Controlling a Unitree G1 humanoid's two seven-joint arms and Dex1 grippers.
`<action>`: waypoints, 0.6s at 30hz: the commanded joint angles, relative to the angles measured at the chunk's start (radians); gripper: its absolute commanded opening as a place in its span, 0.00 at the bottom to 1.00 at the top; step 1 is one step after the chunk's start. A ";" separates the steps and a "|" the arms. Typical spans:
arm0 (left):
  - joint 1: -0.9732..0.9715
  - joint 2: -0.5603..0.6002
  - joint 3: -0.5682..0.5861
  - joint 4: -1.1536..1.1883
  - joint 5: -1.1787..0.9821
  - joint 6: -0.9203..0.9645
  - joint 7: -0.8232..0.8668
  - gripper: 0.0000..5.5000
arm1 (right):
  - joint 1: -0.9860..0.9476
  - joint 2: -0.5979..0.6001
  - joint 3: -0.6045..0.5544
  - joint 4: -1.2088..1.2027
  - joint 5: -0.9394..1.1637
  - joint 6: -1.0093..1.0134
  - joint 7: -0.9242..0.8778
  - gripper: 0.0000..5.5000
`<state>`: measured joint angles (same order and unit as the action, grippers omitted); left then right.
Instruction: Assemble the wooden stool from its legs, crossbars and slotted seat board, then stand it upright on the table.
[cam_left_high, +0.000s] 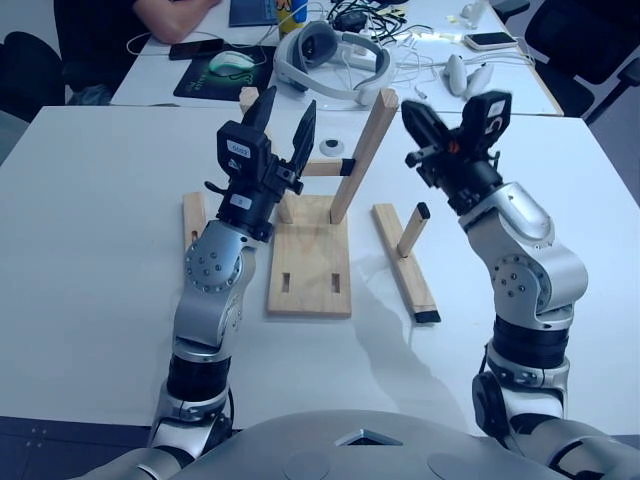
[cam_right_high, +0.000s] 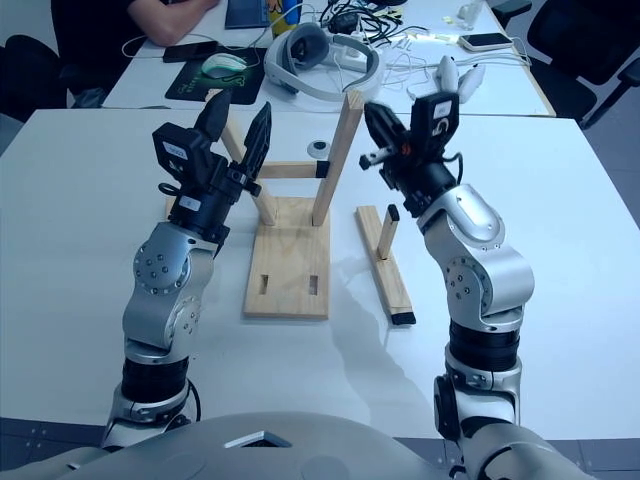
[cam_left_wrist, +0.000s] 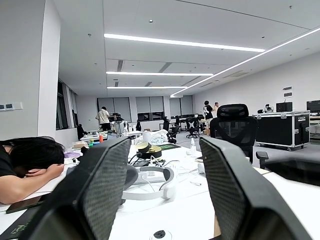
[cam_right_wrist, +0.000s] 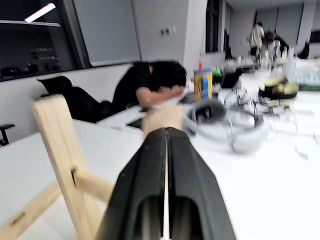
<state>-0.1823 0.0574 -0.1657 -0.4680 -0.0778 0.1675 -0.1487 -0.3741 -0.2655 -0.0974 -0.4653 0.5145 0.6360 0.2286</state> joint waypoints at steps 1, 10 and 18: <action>-0.002 0.004 0.012 -0.001 0.001 0.004 -0.002 0.46 | 0.015 -0.001 0.010 -0.023 -0.039 -0.051 -0.003 0.00; -0.005 0.002 0.010 0.003 -0.001 0.009 -0.009 0.46 | 0.272 -0.140 0.182 0.152 -0.225 0.029 0.066 0.00; -0.005 0.002 0.006 0.018 0.000 0.002 -0.022 0.46 | 0.089 0.011 0.013 0.024 -0.072 -0.088 0.011 0.00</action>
<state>-0.1823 0.0598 -0.1555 -0.4623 -0.0778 0.1676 -0.1641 -0.2184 -0.2644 -0.0407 -0.4046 0.4206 0.5659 0.2625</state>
